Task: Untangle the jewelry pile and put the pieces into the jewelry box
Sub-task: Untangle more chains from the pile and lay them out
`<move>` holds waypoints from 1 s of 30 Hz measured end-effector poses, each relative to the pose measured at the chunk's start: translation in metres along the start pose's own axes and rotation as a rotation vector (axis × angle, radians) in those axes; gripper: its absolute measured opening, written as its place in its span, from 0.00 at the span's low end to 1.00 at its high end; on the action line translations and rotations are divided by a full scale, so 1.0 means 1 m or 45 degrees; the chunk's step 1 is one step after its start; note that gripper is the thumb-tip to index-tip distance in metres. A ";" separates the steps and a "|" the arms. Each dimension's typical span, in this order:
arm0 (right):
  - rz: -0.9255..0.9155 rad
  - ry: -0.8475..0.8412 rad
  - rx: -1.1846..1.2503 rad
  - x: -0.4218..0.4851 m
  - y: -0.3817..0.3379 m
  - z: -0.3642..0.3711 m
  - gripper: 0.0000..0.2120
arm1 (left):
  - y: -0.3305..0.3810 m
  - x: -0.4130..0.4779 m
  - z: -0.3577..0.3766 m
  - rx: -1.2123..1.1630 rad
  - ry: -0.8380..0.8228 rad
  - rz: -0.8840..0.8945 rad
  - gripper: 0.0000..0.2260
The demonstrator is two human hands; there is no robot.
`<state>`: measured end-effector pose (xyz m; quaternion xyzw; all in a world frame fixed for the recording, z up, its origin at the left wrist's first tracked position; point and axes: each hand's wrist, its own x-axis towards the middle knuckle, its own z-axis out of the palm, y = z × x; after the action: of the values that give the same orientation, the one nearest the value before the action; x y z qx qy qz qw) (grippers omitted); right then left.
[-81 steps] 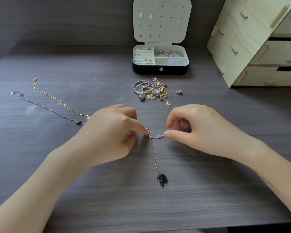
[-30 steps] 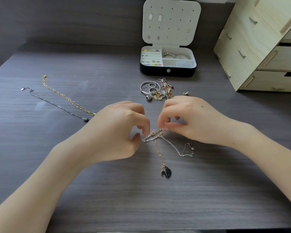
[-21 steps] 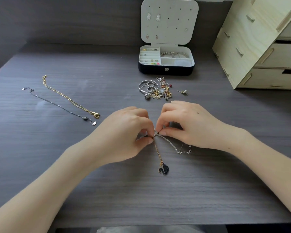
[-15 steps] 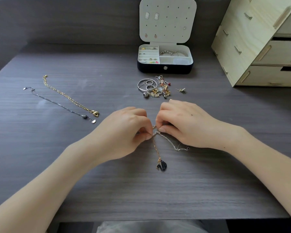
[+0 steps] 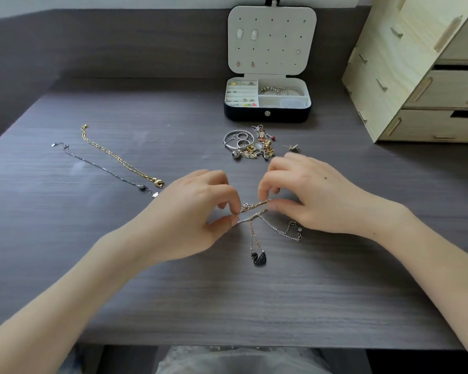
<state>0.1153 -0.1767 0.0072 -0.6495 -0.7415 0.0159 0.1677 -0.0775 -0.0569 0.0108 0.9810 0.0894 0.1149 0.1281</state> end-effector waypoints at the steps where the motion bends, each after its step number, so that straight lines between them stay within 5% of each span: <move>1: -0.013 -0.003 0.001 0.000 -0.001 0.001 0.05 | 0.003 0.002 0.004 0.012 0.015 -0.003 0.06; 12: 0.008 -0.061 -0.113 0.000 0.000 0.010 0.08 | 0.010 0.000 0.019 0.101 0.024 0.007 0.13; 24: -0.072 0.024 0.216 -0.021 -0.019 -0.008 0.12 | 0.014 -0.005 0.020 0.059 0.063 -0.066 0.11; 30: -0.107 0.098 0.053 -0.032 -0.035 0.010 0.10 | 0.014 0.002 0.027 0.145 0.104 -0.040 0.06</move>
<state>0.0819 -0.2112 -0.0009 -0.6142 -0.7607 -0.0006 0.2100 -0.0669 -0.0764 -0.0099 0.9797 0.1162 0.1478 0.0701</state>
